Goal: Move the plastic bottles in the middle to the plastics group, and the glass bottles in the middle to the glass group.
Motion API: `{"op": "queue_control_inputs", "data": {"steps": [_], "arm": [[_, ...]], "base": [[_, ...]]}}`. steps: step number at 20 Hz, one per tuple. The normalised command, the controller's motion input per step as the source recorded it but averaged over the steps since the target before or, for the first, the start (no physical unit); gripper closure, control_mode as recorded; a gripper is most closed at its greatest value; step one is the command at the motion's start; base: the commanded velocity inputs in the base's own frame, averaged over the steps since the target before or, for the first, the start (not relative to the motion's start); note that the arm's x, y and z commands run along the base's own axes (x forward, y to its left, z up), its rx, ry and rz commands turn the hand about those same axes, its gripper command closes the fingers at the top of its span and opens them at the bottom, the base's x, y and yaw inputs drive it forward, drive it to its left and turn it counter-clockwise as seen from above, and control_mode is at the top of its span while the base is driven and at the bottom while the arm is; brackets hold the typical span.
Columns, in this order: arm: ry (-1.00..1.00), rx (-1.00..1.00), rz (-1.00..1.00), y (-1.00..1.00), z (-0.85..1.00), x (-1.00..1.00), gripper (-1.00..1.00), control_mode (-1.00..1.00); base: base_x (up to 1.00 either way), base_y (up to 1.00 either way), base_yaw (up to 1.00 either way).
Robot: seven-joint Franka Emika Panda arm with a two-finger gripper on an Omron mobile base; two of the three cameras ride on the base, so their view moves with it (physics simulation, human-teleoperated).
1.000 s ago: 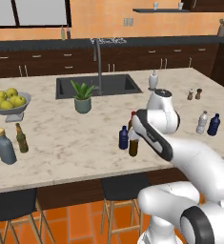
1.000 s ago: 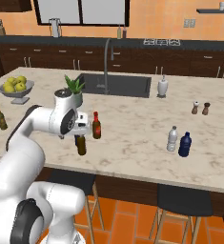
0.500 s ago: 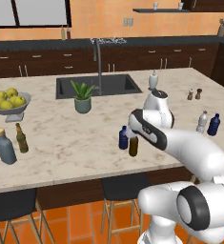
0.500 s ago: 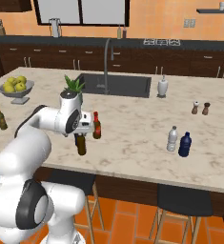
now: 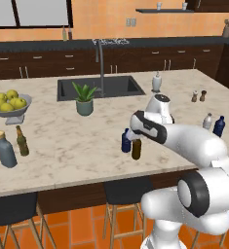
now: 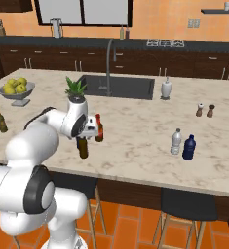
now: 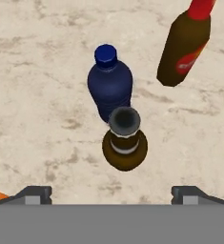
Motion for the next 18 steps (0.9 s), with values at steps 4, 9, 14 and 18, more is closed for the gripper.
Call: {"op": "queue_control_inputs", "data": {"steps": [4,9,14,18], "arm": [[-0.02,0.01,0.0,0.0,-0.2,0.28,-1.0,-1.0],[0.0,0.0,0.0,0.0,-0.16,0.25,-1.0,-1.0],[-0.01,0.0,0.0,0.01,-0.13,0.12,-1.0,-1.0],[-0.07,0.0,0.0,0.0,-0.1,0.09,-1.0,-1.0]], "base": [[0.0,0.0,0.0],[0.0,0.0,0.0],[0.0,0.0,0.0],[0.0,0.0,0.0]]}}
